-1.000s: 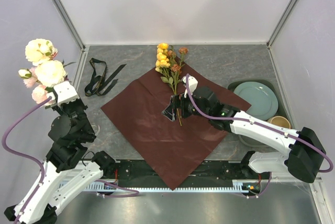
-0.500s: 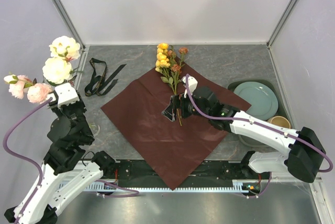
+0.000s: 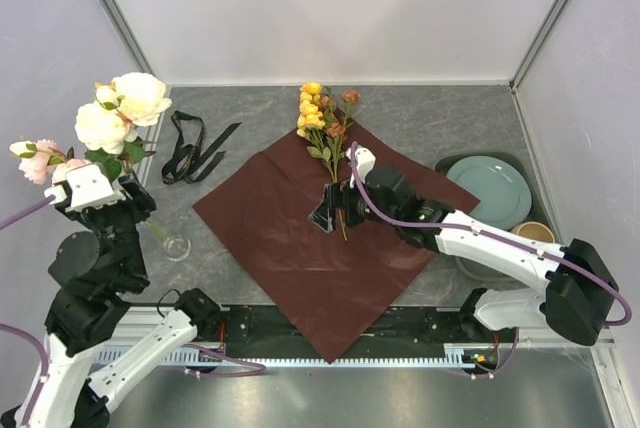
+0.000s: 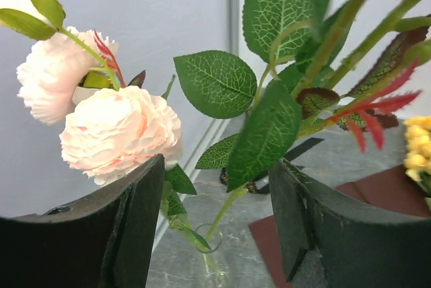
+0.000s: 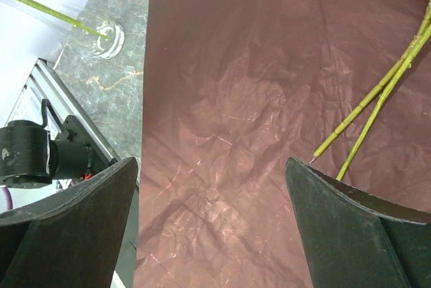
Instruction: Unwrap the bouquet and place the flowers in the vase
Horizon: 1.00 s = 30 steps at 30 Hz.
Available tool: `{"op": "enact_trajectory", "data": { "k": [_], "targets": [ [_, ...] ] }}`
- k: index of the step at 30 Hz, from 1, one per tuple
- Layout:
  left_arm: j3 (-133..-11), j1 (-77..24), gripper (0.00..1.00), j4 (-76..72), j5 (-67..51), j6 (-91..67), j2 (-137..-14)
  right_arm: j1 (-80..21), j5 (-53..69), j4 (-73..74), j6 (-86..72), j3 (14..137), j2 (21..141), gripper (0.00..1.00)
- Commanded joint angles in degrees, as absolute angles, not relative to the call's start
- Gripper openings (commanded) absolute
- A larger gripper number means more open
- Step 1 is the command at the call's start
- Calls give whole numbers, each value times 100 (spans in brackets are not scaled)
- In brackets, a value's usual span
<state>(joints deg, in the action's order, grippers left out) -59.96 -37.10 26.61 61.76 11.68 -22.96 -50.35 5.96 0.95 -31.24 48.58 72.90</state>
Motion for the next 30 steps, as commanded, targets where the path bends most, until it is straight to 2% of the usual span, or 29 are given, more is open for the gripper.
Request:
{"op": "enact_trajectory", "data": {
  "k": [1, 9, 12, 19, 23, 25, 30],
  "targets": [
    [-6538, -3718, 70, 3445, 5485, 255, -2329, -5010, 378, 210, -3173, 5080, 7383, 98],
    [-6337, -3718, 60, 3402, 6046, 255, -2145, -4939, 360, 395, -3138, 5203, 7409, 98],
    [-6013, -3718, 60, 3209, 6310, 360, -2092, -4939, 378, 387, -3155, 5203, 7409, 98],
    [-5968, -3718, 76, 3673, 6811, -95, -2232, -4931, 378, 422, -3164, 5150, 7356, 98],
    [-6020, -3718, 79, 4006, 6759, -351, -2145, -4913, 369, 431, -3147, 5124, 7339, 98],
    [-6099, -3718, 84, 4200, 6558, -562, -2075, -4913, 378, 431, -3146, 5133, 7356, 98],
    [-6363, -3718, 83, 4798, 6188, -1037, -1872, -4904, 396, 422, -3146, 5150, 7400, 98]
  ]
}}
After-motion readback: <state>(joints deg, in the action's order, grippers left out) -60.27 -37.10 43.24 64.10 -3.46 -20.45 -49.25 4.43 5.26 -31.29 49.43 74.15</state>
